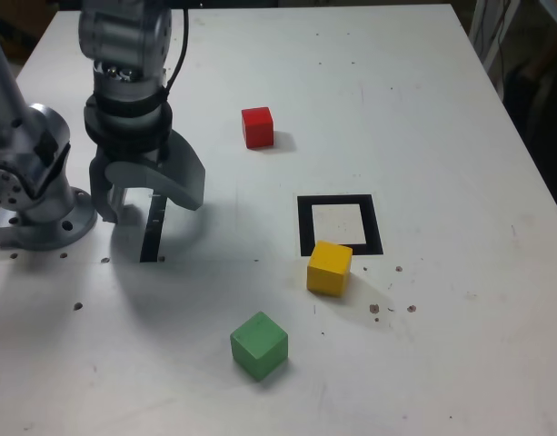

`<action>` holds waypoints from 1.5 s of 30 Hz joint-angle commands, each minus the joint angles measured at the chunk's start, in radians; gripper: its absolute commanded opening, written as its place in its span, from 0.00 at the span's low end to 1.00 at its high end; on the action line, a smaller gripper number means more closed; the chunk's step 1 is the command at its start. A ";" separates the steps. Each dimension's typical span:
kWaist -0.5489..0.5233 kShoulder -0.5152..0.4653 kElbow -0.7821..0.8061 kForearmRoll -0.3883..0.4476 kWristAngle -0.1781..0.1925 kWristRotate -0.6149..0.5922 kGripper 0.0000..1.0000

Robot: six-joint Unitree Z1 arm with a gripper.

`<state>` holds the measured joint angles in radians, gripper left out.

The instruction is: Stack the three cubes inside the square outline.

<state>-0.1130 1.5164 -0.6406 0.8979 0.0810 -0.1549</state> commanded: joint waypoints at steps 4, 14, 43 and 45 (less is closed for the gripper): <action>0.001 0.019 0.000 -0.013 -0.002 0.001 0.97; 0.001 -0.002 -0.077 0.087 0.025 0.005 0.97; 0.469 0.326 -0.738 0.394 0.119 0.362 0.94; 0.492 0.348 -0.727 0.381 0.120 0.367 0.94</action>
<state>0.3622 1.8411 -1.3779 1.2893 0.1990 0.2082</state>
